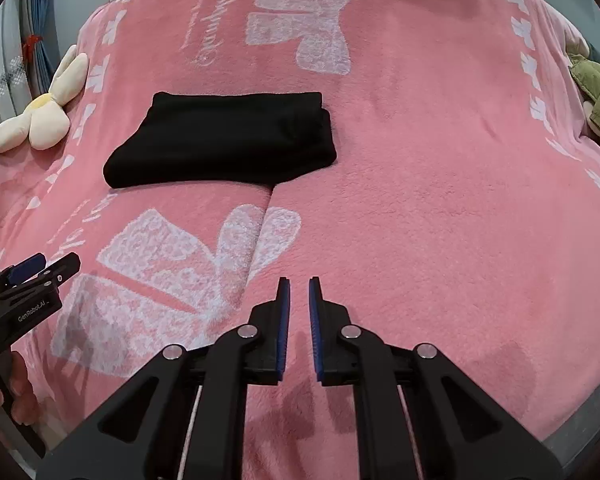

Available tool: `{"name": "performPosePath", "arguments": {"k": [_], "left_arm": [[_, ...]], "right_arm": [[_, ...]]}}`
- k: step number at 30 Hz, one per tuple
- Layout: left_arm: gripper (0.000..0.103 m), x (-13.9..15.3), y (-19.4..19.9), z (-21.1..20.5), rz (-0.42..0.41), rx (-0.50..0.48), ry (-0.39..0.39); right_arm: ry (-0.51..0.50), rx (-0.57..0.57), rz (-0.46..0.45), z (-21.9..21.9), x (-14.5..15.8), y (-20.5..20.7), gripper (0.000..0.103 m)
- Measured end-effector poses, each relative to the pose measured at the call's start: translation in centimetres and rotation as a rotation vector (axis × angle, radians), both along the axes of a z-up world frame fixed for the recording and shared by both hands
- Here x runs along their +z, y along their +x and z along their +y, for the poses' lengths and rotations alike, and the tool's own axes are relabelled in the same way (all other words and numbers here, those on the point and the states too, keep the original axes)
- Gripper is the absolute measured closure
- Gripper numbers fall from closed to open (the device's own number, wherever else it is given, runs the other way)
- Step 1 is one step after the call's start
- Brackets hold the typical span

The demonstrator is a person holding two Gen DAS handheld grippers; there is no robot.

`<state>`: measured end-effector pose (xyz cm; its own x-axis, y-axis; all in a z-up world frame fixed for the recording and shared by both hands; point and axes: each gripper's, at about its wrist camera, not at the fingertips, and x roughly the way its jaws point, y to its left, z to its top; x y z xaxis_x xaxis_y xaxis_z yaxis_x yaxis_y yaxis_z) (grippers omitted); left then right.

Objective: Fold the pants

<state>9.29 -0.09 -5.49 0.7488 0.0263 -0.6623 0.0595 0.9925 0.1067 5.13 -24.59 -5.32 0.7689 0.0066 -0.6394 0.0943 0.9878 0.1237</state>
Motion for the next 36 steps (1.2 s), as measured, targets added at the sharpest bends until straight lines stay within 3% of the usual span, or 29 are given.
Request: {"name": "performPosePath", "arguments": {"k": [3, 36], "left_arm": [[0.035, 0.02, 0.01, -0.04, 0.001, 0.000, 0.000], [0.035, 0.05, -0.07, -0.10, 0.009, -0.010, -0.011]], "right_arm": [[-0.008, -0.005, -0.004, 0.14, 0.07, -0.09, 0.076], [-0.022, 0.008, 0.000, 0.51, -0.07, -0.03, 0.075]]}}
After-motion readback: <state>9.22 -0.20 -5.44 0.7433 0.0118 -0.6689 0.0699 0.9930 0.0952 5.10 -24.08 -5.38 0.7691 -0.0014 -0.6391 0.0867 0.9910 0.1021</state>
